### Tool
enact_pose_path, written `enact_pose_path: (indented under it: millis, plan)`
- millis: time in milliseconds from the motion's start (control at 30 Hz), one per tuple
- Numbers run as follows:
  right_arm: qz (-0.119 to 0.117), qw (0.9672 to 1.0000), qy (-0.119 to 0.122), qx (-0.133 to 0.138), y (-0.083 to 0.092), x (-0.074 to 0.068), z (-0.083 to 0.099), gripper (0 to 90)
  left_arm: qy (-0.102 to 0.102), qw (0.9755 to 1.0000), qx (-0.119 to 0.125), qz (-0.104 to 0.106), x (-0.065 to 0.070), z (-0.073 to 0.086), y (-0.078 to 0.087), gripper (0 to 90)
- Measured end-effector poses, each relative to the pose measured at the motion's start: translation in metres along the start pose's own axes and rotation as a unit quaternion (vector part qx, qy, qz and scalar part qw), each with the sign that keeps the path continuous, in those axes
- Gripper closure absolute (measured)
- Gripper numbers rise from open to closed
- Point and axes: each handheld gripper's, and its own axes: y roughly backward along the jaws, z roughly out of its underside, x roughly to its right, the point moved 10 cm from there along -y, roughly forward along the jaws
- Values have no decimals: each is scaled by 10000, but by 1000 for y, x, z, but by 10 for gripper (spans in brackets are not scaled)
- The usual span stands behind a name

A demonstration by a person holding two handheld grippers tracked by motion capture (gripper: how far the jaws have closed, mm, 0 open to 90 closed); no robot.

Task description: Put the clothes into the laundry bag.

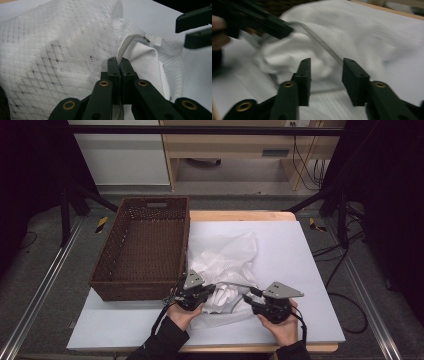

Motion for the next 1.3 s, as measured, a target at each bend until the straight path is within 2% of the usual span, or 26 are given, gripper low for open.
enact_pose_path:
  millis: [67,133,233,267,333,400,500,600,667,733,767,800,833,867,933,1067,1200,1300]
  plan:
    - [-289,9996,45,-36,-19,-17,-2,442,19,10000,19,7,0,-1,0,887]
    - [-326,9990,121,-264,-41,-26,4,394,28,10000,42,18,0,-3,2,887]
    - [-317,9980,123,-530,-70,-28,14,397,0,10000,81,16,0,-6,4,889]
    - [-280,9977,112,-609,-77,-28,16,425,-17,10000,87,18,0,-7,4,889]
    - [-3,9966,149,-805,-86,-21,22,578,-40,9999,117,14,1,-9,6,889]
    - [44,9971,-38,-753,-88,-17,20,780,-49,9999,149,27,2,-12,8,889]
    - [185,9971,-109,-731,-86,-14,16,841,-100,9998,181,64,6,-16,10,889]
    - [552,9970,-218,-497,-88,-5,8,848,-159,9995,241,128,12,-22,15,890]
    - [976,9940,-308,-375,-90,10,5,848,-220,9992,266,182,18,-24,18,891]
    - [1526,9867,-451,-332,-91,29,6,847,-239,9991,242,245,21,-23,20,890]
    - [1811,9819,-400,-382,-91,38,8,844,-261,9991,202,256,22,-21,19,890]
    - [1996,9781,-332,-493,-93,46,12,839,-267,9992,155,243,22,-18,18,890]
    - [2012,9770,-431,-569,-94,48,14,833,-267,9993,113,236,22,-15,17,890]
    - [1912,9789,-474,-540,-93,48,13,819,-244,9994,98,235,21,-13,15,889]
    - [1672,9832,-391,-613,-89,44,14,756,-184,9996,37,205,16,-8,11,889]
    - [941,9915,-517,-741,-68,34,18,631,-55,9999,-49,121,6,-1,5,888]
    - [599,9954,-460,-592,-41,24,16,584,-31,9999,-96,69,2,3,1,888]
    - [356,9977,-356,-449,-33,9,9,528,-17,10000,-69,53,2,2,1,888]
